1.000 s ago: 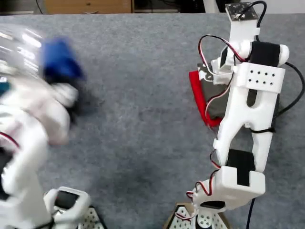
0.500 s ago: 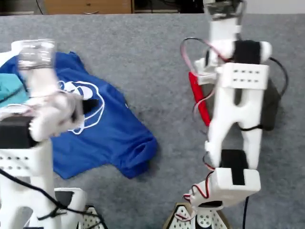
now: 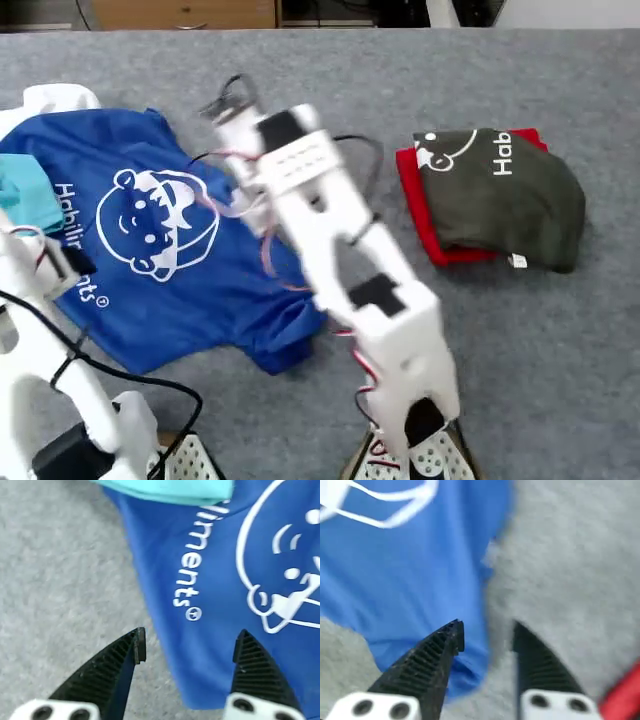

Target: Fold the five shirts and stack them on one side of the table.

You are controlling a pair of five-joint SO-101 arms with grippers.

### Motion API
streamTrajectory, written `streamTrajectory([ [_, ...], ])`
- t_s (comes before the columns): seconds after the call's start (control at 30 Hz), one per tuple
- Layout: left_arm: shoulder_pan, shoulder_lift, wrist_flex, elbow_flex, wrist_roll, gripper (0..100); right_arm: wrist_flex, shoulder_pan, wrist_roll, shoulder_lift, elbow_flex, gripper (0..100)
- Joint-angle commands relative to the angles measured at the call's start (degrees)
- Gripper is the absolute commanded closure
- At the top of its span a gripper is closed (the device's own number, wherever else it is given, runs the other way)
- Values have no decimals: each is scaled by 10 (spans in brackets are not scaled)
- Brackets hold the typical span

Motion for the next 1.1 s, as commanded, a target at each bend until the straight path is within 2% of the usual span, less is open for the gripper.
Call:
streamTrajectory([
  [0.0, -25, 5, 4, 1, -18, 718, 4, -50, -13, 74, -102, 655],
  [0.13, -31, 5, 2, 0, -23, 718, 39, -59, -13, 184, -190, 719],
  [0.2, -31, 4, 2, -3, -22, 718, 46, -42, -13, 228, -222, 824],
  [0.27, -31, 1, 4, -3, -22, 716, 46, -15, -13, 254, -245, 976],
  [0.3, -31, 0, 4, -1, -22, 716, 46, 1, -14, 258, -248, 998],
  [0.37, -31, 1, 2, 1, -22, 717, 47, 30, -13, 255, -238, 957],
  [0.4, -31, 4, 1, -1, -22, 717, 47, 40, -11, 242, -224, 973],
  [0.5, -31, 5, 1, -2, -22, 717, 47, 49, 4, 174, -124, 994],
  [0.67, -31, 5, 1, -4, -22, 717, 46, 61, 20, -9, 153, 996],
  [0.93, -26, 5, 1, -4, -22, 715, 32, 211, 132, -298, 450, 996],
  [1.07, -18, 5, 1, -4, -22, 715, 34, 232, 189, -401, 568, 996],
])
